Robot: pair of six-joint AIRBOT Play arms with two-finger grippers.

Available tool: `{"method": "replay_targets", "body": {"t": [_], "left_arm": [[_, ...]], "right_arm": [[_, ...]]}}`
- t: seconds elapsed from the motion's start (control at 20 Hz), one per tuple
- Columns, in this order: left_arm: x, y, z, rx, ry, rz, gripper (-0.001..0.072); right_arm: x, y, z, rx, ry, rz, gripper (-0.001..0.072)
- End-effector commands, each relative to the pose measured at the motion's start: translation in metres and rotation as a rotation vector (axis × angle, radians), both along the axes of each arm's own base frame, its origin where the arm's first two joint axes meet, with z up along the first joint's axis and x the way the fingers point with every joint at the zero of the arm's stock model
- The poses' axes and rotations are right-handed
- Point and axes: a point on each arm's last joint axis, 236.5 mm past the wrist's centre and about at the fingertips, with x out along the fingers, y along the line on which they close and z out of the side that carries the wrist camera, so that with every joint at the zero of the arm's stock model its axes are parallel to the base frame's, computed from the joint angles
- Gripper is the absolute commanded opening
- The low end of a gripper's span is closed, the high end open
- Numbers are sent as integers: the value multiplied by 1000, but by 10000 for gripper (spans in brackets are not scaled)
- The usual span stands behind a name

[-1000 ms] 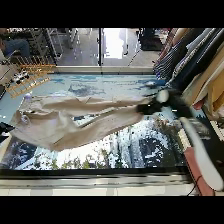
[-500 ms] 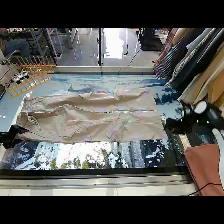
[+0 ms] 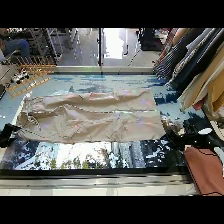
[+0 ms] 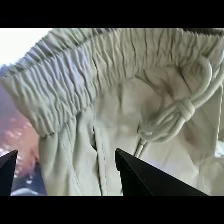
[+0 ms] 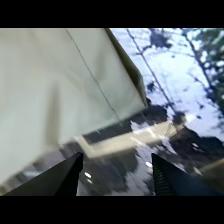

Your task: Fold the clothes and pants, and hang the long-sleeved shirts on hangers.

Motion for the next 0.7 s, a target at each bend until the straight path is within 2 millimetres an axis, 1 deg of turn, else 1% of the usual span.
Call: {"method": "replay_targets", "body": {"t": [0.0,0.05,0.1,0.15,0.25,0.3,0.35,0.4,0.45,0.5,0.55,0.6,0.65], "left_arm": [[-1,13,-9,13,1,47,626],[3,12,-12,3,-4,55,626],[9,9,-14,-7,-14,68,564],[16,6,-15,-22,-30,83,448],[33,-1,-12,-40,-69,115,156],[42,-4,-7,-49,-94,135,58],[50,-8,-1,-61,-120,139,13],[59,-14,10,-70,-150,111,12],[67,-22,24,-83,-176,53,10],[73,-30,41,-107,-201,-5,9],[78,-35,65,-129,-233,-65,9],[80,-38,90,-136,-267,-117,9],[77,-37,120,-122,-303,-168,9]], "right_arm": [[20,-14,-13,-35,-55,-101,511],[21,-12,-18,-36,-50,-101,510],[23,-9,-22,-30,-46,-103,494],[28,-6,-26,-30,-50,-113,462],[46,-4,-25,-39,-96,-166,296],[58,-3,-19,-31,-126,-198,181],[69,1,-10,-17,-156,-212,49],[82,5,3,-6,-190,-201,19],[93,11,18,2,-225,-168,18],[105,18,37,10,-267,-116,18],[115,22,60,22,-311,-58,18],[120,28,84,27,-354,17,18],[122,30,110,9,-399,100,18]]}}
